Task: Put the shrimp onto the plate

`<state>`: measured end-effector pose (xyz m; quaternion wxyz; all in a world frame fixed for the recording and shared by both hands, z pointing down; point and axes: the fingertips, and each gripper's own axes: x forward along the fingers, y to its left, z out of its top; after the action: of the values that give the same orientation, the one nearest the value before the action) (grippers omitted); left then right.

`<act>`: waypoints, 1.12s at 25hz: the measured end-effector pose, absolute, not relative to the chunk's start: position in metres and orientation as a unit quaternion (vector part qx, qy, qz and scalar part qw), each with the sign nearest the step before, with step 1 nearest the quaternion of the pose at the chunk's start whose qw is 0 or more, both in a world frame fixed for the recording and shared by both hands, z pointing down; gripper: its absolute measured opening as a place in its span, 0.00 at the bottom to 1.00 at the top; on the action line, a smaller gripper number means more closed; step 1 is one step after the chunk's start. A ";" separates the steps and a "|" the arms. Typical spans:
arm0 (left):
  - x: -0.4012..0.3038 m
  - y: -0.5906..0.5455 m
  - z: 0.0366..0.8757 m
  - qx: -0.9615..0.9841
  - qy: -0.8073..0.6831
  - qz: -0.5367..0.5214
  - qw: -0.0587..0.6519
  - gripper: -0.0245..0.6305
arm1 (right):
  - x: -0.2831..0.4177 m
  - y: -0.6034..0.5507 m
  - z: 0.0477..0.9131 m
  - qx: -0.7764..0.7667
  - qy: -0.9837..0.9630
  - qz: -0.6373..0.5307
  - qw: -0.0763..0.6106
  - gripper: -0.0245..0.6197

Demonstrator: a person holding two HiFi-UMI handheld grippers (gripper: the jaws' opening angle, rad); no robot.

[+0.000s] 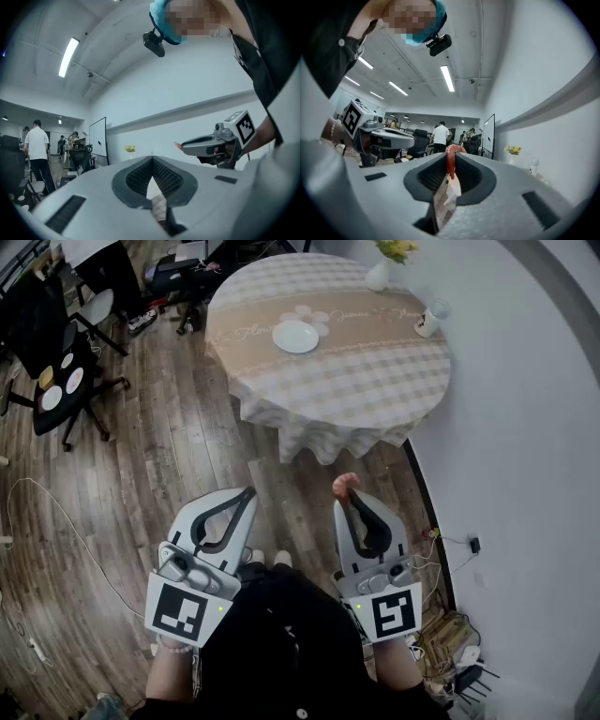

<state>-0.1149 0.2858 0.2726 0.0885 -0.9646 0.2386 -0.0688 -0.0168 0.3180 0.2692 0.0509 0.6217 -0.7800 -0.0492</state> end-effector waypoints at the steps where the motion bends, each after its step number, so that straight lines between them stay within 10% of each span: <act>1: -0.116 0.286 0.273 -0.965 0.238 -0.069 0.088 0.04 | -0.017 0.318 0.270 0.622 -0.780 -0.049 0.052 0.10; 28: -0.131 0.275 0.277 -0.970 0.223 -0.061 0.076 0.04 | -0.025 0.312 0.268 0.649 -0.758 -0.049 0.046 0.10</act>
<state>-0.1305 0.2749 0.2774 0.0764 -0.9700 0.2227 -0.0613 -0.0252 0.3123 0.2680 0.0457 0.6490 -0.7579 -0.0485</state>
